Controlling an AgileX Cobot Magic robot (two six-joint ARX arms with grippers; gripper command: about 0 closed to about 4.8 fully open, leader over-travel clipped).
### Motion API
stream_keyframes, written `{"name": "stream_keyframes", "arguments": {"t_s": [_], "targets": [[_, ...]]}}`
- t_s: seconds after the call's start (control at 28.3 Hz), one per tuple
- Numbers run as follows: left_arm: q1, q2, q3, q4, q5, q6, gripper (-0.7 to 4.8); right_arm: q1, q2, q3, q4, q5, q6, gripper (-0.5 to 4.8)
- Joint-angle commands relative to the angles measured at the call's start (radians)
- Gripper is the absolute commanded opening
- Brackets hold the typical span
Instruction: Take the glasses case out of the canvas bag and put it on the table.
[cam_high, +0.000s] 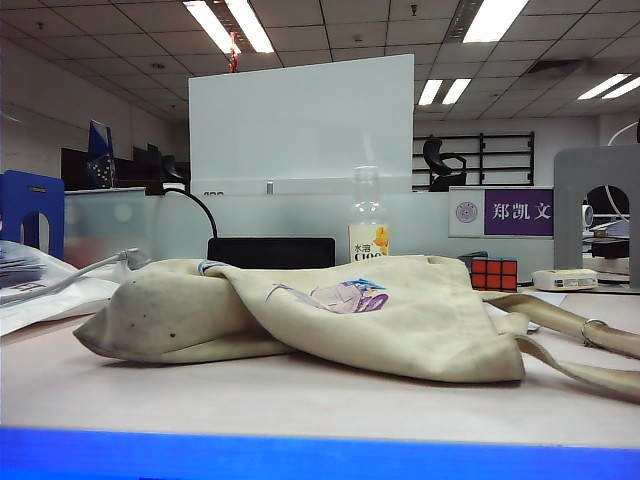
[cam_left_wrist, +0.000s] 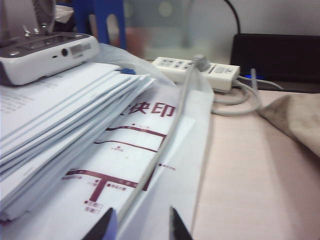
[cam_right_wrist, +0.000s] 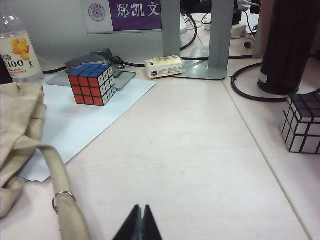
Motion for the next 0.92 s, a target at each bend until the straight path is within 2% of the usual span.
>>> {"name": "stream_keyframes", "arguments": {"t_s": [0.04, 0.07, 0.18, 0.35, 0.42, 0.53, 0.6, 0.67, 0.74, 0.81, 0.92], "targets": [[-0.001, 0.0, 0.0, 0.008, 0.014, 0.0, 1.44, 0.0, -0.001, -0.006, 0.019, 0.002, 0.029, -0.05], [-0.001, 0.0, 0.0, 0.008, 0.014, 0.0, 1.44, 0.0, -0.001, -0.006, 0.02, 0.002, 0.032, -0.05], [-0.001, 0.0, 0.0, 0.008, 0.014, 0.0, 1.44, 0.0, -0.001, -0.006, 0.025, -0.001, 0.149, -0.05], [-0.001, 0.0, 0.0, 0.009, 0.025, -0.024, 1.44, -0.001, -0.001, -0.006, 0.028, 0.018, 0.147, -0.05], [-0.001, 0.0, 0.0, 0.023, 0.088, -0.027, 1.44, -0.001, -0.001, -0.006, 0.028, 0.018, 0.148, -0.05], [-0.001, 0.0, 0.001, 0.088, 0.278, -0.026, 1.43, 0.0, -0.001, -0.006, 0.026, 0.005, 0.175, -0.05], [-0.003, 0.0, 0.001, 0.187, 0.384, -0.034, 1.32, -0.001, -0.001, -0.005, 0.027, -0.037, 0.241, -0.05], [-0.01, 0.004, 0.001, 0.314, 0.389, -0.088, 1.2, 0.0, -0.001, -0.005, 0.04, -0.097, 0.279, -0.05], [-0.015, 0.026, 0.009, 0.394, 0.343, -0.162, 1.2, 0.0, -0.002, -0.004, 0.056, -0.143, 0.282, -0.05], [-0.017, 0.076, 0.047, 0.378, 0.322, -0.22, 1.2, 0.0, -0.002, -0.002, 0.076, -0.19, 0.318, -0.05], [-0.017, 0.221, 0.145, 0.348, 0.412, -0.25, 1.2, -0.001, -0.001, 0.014, 0.076, -0.225, 0.416, -0.05]]}}
